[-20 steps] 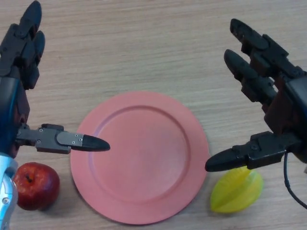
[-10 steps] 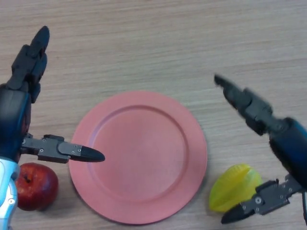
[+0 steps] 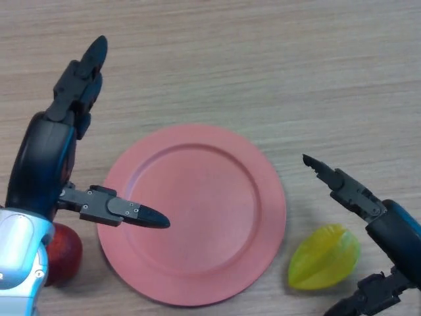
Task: Pick up the yellow starfruit and place it on the plate
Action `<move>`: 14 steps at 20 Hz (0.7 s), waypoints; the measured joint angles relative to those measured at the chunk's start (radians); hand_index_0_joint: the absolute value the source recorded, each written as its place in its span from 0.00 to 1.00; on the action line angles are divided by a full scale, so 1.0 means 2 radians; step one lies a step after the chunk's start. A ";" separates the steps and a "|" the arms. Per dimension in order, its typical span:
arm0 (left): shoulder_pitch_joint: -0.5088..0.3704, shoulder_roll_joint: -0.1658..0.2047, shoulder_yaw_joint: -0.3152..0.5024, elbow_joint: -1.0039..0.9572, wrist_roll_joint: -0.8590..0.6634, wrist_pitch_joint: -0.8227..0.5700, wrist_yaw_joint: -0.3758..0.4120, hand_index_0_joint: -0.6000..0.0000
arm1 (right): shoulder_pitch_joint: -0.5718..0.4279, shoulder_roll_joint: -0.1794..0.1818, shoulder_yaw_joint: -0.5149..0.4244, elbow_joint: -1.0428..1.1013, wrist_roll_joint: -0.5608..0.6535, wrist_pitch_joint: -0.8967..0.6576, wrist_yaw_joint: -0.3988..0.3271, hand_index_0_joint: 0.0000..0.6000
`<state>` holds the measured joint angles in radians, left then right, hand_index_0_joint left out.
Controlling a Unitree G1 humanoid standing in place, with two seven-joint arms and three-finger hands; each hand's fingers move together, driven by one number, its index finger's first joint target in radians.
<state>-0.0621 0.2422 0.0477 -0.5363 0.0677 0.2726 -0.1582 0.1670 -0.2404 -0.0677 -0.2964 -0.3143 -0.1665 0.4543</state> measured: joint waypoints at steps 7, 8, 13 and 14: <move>-0.007 -0.003 -0.001 -0.005 0.000 0.000 0.008 1.00 | -0.034 -0.012 0.000 0.106 -0.051 -0.047 -0.049 0.00; -0.007 -0.003 -0.001 -0.005 0.000 0.000 0.010 1.00 | -0.036 -0.016 -0.001 0.120 -0.062 -0.055 -0.052 0.00; -0.003 -0.002 0.000 -0.009 -0.003 0.000 0.010 1.00 | -0.032 -0.016 0.000 0.142 -0.095 -0.092 -0.084 0.08; -0.003 -0.002 0.001 -0.009 -0.003 0.000 0.010 1.00 | -0.029 -0.016 0.002 0.144 -0.099 -0.092 -0.086 0.33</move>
<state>-0.0680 0.2375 0.0490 -0.5547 0.0625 0.2721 -0.1377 0.1097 -0.2730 -0.0635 -0.0090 -0.5117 -0.3514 0.2821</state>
